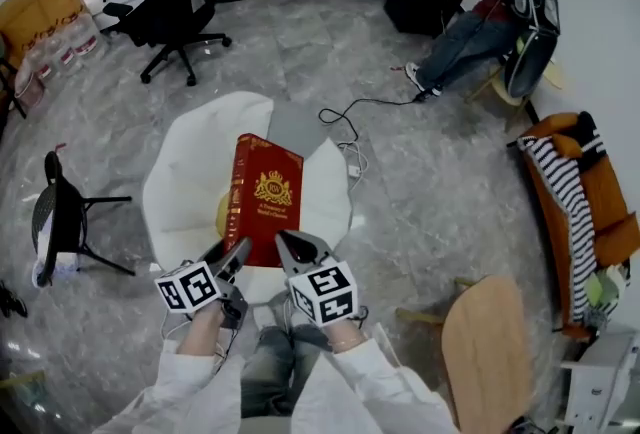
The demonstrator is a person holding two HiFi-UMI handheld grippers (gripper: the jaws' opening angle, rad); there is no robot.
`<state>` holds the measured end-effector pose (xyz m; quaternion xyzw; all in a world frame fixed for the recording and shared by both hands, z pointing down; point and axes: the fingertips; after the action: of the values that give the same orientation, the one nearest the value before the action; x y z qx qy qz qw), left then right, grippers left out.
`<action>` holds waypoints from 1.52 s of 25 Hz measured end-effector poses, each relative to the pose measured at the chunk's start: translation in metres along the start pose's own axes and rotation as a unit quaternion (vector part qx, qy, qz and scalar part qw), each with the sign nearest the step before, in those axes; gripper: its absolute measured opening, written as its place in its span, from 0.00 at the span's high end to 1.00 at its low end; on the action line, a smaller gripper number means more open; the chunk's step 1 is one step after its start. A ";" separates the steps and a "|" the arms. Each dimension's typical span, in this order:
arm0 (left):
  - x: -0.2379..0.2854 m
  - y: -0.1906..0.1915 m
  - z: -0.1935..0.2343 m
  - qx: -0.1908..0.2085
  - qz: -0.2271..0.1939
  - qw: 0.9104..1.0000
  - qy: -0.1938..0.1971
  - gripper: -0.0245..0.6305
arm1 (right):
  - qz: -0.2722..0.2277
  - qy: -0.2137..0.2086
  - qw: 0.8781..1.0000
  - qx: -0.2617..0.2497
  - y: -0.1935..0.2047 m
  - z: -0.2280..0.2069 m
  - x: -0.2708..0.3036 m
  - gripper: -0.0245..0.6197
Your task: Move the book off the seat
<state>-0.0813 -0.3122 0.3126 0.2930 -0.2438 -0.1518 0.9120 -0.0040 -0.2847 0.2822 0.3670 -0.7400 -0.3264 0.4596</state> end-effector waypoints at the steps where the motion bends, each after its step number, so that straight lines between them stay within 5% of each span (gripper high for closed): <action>1: 0.000 -0.002 -0.008 0.000 0.001 1.000 0.009 0.59 | -0.005 0.004 1.000 0.001 -0.004 -0.001 -0.006 0.94; 9: 0.007 -0.026 -0.059 0.037 0.010 0.996 0.086 0.59 | -0.055 0.050 0.997 -0.028 -0.041 0.002 -0.043 0.94; 24: 0.035 -0.002 -0.145 0.076 0.071 0.978 0.183 0.59 | -0.107 0.154 0.982 -0.006 -0.047 -0.043 -0.127 0.94; 38: 0.096 0.088 -0.281 0.100 0.139 0.950 0.261 0.59 | -0.158 0.225 0.961 0.030 -0.034 -0.125 -0.266 0.94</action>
<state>0.1607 -0.1539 0.2007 0.3755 -0.0499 0.0830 0.9218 0.2009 -0.0965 0.1827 0.5572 -0.5593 -0.2815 0.5454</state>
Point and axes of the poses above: the fingertips, and each gripper's own axes: x forward along the fingers, z to its left, y out of its underside, and after that the axes turned 8 degrees about x, right-handed
